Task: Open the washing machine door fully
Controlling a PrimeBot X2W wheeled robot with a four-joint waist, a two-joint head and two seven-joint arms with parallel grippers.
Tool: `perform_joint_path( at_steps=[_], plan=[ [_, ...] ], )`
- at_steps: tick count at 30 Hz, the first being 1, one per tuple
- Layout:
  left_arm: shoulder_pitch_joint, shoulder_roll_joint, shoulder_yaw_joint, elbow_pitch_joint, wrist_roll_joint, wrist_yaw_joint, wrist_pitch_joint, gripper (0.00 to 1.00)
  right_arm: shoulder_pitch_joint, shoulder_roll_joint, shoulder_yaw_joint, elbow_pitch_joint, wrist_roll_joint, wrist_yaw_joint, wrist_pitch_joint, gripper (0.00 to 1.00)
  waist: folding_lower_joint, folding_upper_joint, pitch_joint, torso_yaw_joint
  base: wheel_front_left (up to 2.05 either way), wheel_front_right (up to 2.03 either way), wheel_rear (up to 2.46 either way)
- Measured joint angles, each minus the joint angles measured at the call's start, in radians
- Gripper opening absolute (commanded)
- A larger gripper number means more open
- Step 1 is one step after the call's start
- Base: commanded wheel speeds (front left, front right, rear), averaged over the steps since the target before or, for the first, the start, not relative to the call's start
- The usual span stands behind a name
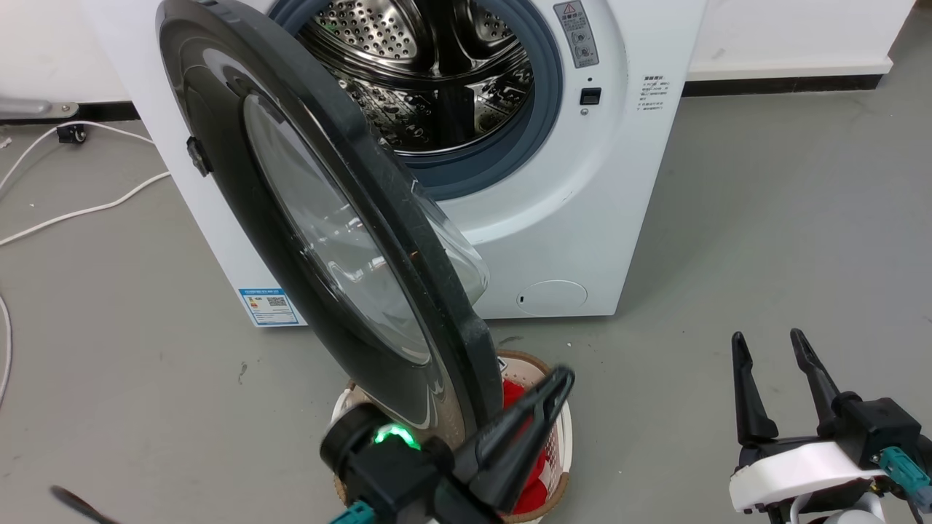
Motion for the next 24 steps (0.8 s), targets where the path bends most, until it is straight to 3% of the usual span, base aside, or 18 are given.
perform_joint_path(
  at_steps=[6, 15, 24],
  plan=[
    [0.043, 0.008, -0.044, 0.099, -0.012, 0.0, 0.027, 0.0, 0.0, 0.0, 0.007, 0.003, 0.001, 0.0, 0.004, 1.0, 0.0, 0.0, 0.002, 0.005, 0.0, 0.0, 0.0],
    [-0.017, -0.029, -0.047, 0.278, 0.068, 0.03, -0.074, 0.0, -0.005, 0.0, 0.019, 0.01, 0.008, 0.0, 0.007, 1.0, 0.0, 0.0, 0.015, -0.002, 0.0, 0.0, 0.0],
    [-0.122, -0.079, -0.025, 0.45, 0.062, 0.056, -0.148, 0.0, -0.012, 0.0, 0.02, 0.022, 0.011, 0.0, 0.008, 1.0, 0.0, 0.0, 0.03, -0.022, 0.0, 0.0, 0.0]
  ],
)
